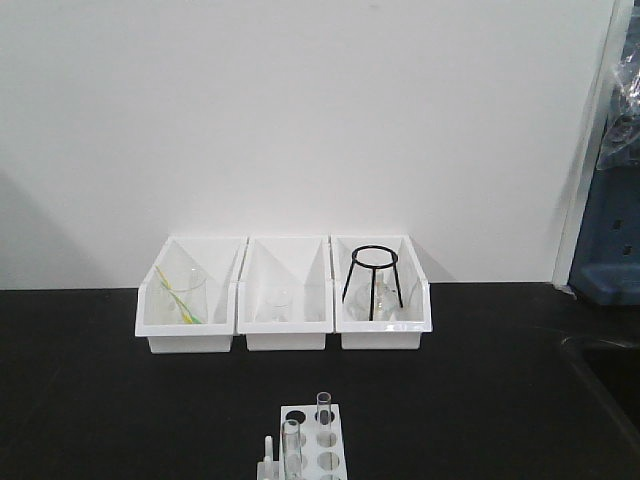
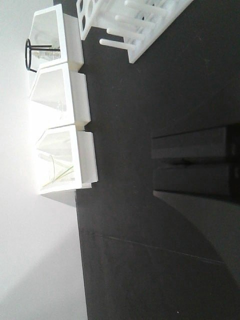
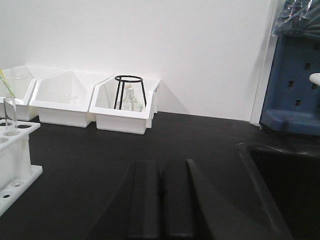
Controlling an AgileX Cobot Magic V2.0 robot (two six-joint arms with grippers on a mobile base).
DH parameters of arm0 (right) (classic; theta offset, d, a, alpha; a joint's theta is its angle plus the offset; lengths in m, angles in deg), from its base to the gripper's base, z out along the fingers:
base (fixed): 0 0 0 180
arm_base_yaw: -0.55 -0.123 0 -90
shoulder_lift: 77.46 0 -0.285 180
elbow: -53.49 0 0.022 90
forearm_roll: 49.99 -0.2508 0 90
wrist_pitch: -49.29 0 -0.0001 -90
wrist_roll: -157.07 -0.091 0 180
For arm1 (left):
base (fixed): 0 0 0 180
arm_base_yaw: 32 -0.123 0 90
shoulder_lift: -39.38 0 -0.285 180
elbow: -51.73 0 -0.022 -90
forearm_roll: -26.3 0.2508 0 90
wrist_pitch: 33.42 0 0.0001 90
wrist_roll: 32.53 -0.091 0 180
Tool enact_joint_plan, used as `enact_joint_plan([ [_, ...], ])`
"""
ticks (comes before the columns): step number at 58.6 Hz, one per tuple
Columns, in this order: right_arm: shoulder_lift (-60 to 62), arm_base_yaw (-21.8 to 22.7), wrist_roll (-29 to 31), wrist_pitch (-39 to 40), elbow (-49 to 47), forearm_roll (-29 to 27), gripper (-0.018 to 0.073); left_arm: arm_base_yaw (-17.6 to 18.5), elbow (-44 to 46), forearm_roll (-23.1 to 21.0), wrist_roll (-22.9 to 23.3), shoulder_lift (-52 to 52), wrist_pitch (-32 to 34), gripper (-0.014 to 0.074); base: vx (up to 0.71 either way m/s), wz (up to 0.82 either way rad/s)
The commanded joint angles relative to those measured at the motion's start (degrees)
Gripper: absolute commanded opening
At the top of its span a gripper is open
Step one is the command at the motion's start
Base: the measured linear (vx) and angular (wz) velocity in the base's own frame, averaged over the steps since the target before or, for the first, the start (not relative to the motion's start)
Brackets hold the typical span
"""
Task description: Flip and reinsert test tube from rack
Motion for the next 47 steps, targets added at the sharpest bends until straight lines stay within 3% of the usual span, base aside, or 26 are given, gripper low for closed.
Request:
enact_joint_plan([
  [1,0.79,0.33,0.04,4.44,0.15,0.22,-0.001,0.01,0.23,-0.27,0.5,-0.42,4.6,-0.0006,0.06,-0.01],
  [21,0.79,0.33,0.04,4.81,0.15,0.22,-0.001,0.01,0.23,-0.27,0.5,-0.42,4.6,-0.0006,0.01,0.01],
  [30,0.79,0.33,-2.93,19.78,-1.46,-1.69,-0.001,0.01,0.23,-0.27,0.5,-0.42,4.6,-0.0006,0.0,0.0],
  [34,0.6,0.33,-3.01,22.45,-5.71,-2.59,-0.001,0.01,0.23,-0.27,0.5,-0.42,4.6,-0.0006,0.0,0.0],
  [47,-16.39,0.38,1.18,14.09,-28.66,-2.6,-0.001,0.01,0.23,-0.27,0.5,-0.42,4.6,-0.0006,0.0,0.0],
])
